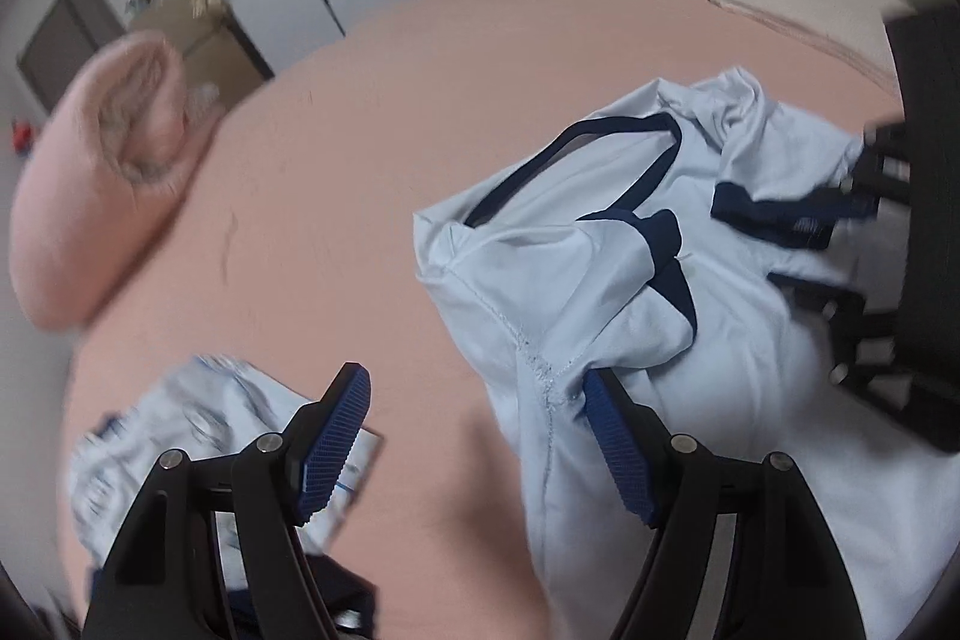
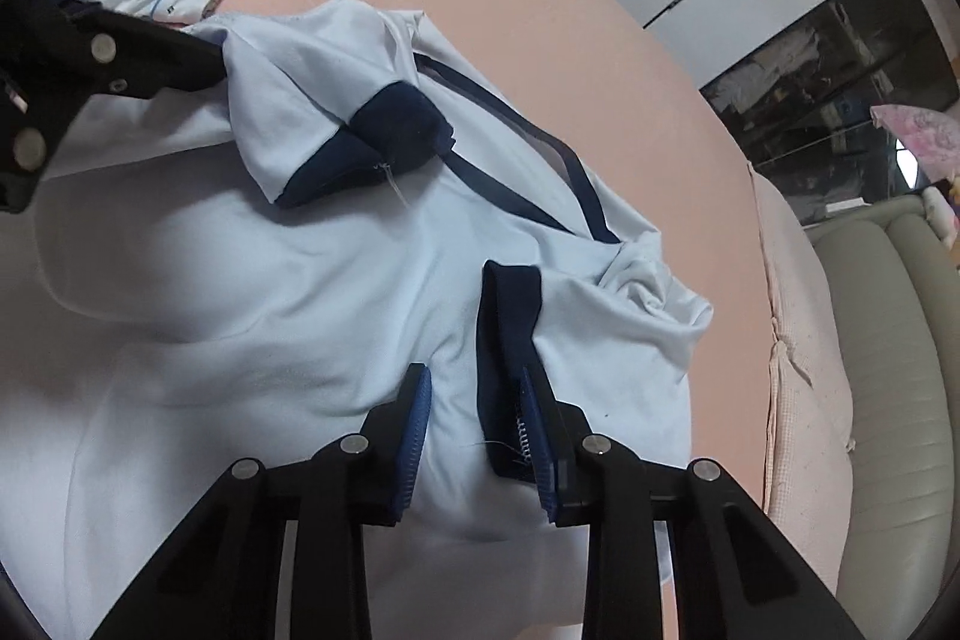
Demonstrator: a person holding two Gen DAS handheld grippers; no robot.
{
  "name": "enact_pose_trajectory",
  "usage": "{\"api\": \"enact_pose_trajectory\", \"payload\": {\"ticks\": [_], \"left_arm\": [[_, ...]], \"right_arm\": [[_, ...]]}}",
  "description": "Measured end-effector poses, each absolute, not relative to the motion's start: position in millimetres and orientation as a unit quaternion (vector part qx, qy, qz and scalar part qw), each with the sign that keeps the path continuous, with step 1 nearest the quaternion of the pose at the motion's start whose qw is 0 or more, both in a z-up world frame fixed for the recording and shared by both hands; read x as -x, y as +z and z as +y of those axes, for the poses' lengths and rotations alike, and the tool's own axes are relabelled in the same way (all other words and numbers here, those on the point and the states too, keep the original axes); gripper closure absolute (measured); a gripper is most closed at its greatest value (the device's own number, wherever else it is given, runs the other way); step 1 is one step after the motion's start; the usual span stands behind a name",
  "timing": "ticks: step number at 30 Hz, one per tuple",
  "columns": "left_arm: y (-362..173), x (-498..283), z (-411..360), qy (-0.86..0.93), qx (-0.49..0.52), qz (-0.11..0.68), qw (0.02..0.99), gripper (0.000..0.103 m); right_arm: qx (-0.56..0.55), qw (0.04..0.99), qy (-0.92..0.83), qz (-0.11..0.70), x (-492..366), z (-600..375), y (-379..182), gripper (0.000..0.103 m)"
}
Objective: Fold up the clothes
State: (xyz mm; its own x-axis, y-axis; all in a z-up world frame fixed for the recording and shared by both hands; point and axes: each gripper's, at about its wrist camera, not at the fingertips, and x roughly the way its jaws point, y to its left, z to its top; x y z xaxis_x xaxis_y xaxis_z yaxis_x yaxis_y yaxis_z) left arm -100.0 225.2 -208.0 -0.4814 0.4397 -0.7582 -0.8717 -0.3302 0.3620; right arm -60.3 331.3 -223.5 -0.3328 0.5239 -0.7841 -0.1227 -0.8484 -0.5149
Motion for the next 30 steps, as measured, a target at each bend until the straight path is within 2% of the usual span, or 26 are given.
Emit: {"api": "enact_pose_trajectory", "payload": {"ticks": [6,11,14,19,22,30], "left_arm": [[-209,97,230,0.759,0.259,0.413,0.432,0.031],[-209,103,237,0.744,0.319,0.378,0.45,0.031],[-226,107,246,0.73,0.353,0.395,0.432,0.031],[-239,116,249,0.714,0.43,0.328,0.445,0.031],[-240,119,252,0.713,0.443,0.315,0.443,0.031],[-209,114,235,0.719,0.435,0.289,0.459,0.031]], "right_arm": [[0.53,0.2,0.81,-0.152,55,348,-208,0.073],[0.543,0.201,0.799,-0.16,57,355,-216,0.073],[0.553,0.207,0.791,-0.157,59,360,-226,0.073],[0.547,0.207,0.809,-0.063,69,376,-219,0.073],[0.539,0.201,0.818,-0.017,77,382,-212,0.073],[0.521,0.174,0.834,-0.048,77,363,-191,0.072]]}}
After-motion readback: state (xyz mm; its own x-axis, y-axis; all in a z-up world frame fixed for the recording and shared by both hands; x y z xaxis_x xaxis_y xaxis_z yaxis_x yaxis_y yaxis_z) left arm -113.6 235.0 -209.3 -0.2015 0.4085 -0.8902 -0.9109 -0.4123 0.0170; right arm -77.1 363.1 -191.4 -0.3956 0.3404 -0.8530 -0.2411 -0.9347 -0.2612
